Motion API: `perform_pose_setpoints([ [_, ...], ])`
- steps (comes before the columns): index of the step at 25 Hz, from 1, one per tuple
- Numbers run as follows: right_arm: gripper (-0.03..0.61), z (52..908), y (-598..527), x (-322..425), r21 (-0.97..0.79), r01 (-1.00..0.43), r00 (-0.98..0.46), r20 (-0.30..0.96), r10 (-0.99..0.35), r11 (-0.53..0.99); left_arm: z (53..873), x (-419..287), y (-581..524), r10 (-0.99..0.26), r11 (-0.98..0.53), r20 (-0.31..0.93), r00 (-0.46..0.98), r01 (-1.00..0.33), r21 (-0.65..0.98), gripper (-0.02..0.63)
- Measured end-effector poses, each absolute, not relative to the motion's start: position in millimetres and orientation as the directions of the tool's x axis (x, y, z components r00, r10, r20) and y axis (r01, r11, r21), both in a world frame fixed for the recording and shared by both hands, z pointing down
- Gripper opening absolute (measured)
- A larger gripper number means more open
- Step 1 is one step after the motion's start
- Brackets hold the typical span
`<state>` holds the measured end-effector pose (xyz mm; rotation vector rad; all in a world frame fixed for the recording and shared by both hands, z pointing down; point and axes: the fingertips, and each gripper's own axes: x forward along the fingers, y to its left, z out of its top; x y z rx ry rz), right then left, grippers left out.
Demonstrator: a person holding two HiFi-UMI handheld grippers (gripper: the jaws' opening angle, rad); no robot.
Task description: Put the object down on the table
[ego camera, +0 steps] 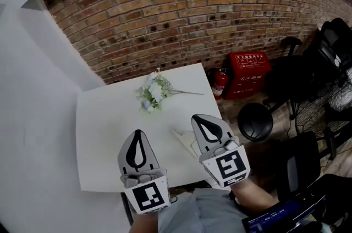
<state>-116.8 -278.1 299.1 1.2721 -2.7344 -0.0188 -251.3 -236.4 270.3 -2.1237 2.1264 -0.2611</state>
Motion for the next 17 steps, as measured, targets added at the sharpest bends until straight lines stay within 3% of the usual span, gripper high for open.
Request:
perform_pose_setpoints([
  [17,0.005,296,-284,-107,0.051,-0.753,-0.649,0.107,-0.753,0.656,268,-238,-240,-0.999,-0.002,0.046,-0.009,-0.975,-0.224,0.009],
])
